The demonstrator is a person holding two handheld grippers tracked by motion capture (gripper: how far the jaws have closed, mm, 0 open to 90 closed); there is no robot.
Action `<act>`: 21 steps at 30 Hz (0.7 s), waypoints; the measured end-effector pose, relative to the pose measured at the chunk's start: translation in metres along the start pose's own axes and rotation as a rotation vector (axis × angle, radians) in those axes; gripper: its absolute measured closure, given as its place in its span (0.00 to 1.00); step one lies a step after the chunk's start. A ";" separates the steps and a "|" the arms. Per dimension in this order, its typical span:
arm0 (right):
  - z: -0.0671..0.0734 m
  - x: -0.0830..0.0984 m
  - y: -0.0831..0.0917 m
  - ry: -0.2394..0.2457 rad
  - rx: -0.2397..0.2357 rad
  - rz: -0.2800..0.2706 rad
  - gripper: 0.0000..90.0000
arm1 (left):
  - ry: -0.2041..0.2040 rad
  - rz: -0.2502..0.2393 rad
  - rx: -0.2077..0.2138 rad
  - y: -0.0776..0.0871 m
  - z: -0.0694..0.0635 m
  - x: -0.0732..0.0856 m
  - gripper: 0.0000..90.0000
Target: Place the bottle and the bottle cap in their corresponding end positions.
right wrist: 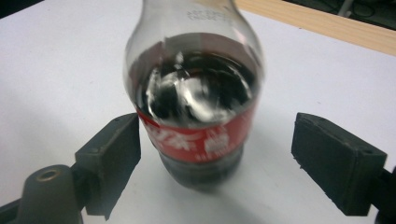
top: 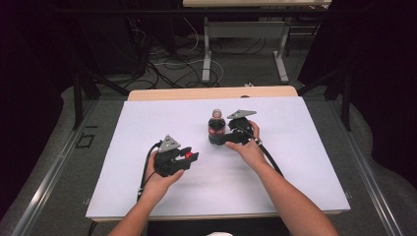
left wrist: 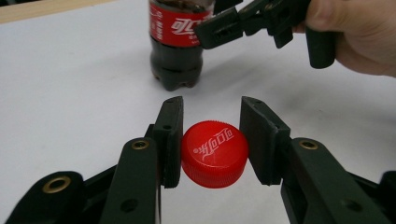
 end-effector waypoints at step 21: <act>-0.026 0.053 0.076 -0.047 0.077 0.017 0.03 | -0.012 0.071 0.123 -0.073 -0.026 0.023 0.68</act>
Point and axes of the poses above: each handheld gripper's, and its own axes: y roughly backward along the jaws, x roughly out of its underside, z roughly to its left, the point moved 1 cm from there along -y, roughly forward along the jaws, and after that the axes turned 10 degrees about -z, right-handed, at the moved point
